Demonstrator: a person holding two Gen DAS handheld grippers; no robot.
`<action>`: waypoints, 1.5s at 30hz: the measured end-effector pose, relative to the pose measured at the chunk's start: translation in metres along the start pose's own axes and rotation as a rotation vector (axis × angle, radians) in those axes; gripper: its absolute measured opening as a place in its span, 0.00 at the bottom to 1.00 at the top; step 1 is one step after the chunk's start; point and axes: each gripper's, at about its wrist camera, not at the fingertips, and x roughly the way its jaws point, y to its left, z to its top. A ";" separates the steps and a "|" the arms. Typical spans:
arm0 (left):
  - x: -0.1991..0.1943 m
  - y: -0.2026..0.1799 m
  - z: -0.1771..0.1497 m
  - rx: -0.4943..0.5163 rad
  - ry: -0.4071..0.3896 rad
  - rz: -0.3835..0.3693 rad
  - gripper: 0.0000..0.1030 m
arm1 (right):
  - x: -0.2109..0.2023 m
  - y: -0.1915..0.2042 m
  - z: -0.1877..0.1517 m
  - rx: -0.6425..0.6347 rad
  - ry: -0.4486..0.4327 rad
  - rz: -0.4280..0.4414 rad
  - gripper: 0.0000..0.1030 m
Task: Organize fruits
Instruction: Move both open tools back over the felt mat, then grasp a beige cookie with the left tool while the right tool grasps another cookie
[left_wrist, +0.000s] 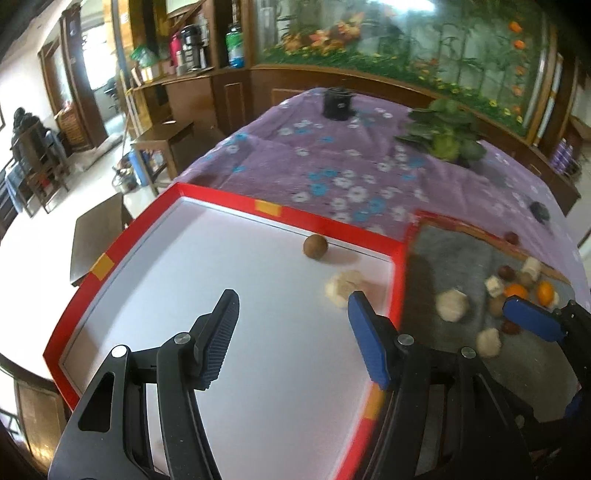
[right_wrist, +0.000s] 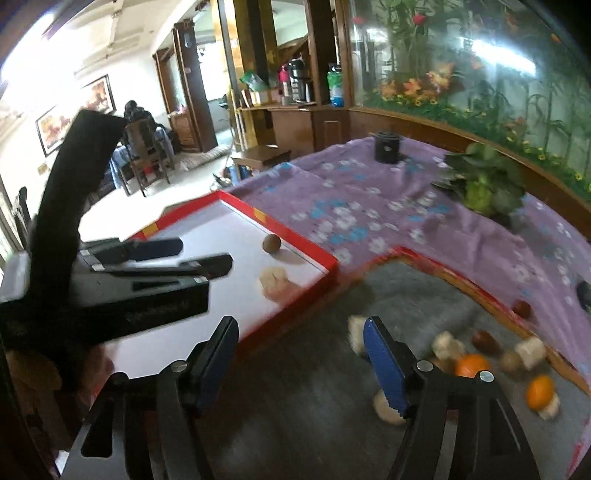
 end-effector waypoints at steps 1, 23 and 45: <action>-0.003 -0.004 -0.001 0.006 -0.002 -0.011 0.60 | -0.006 -0.004 -0.006 0.011 -0.007 0.004 0.66; -0.010 -0.077 -0.026 0.085 0.061 -0.162 0.60 | -0.077 -0.066 -0.093 0.135 -0.014 -0.090 0.66; 0.035 -0.096 -0.009 0.117 0.173 -0.073 0.61 | -0.079 -0.091 -0.108 0.183 -0.005 -0.066 0.66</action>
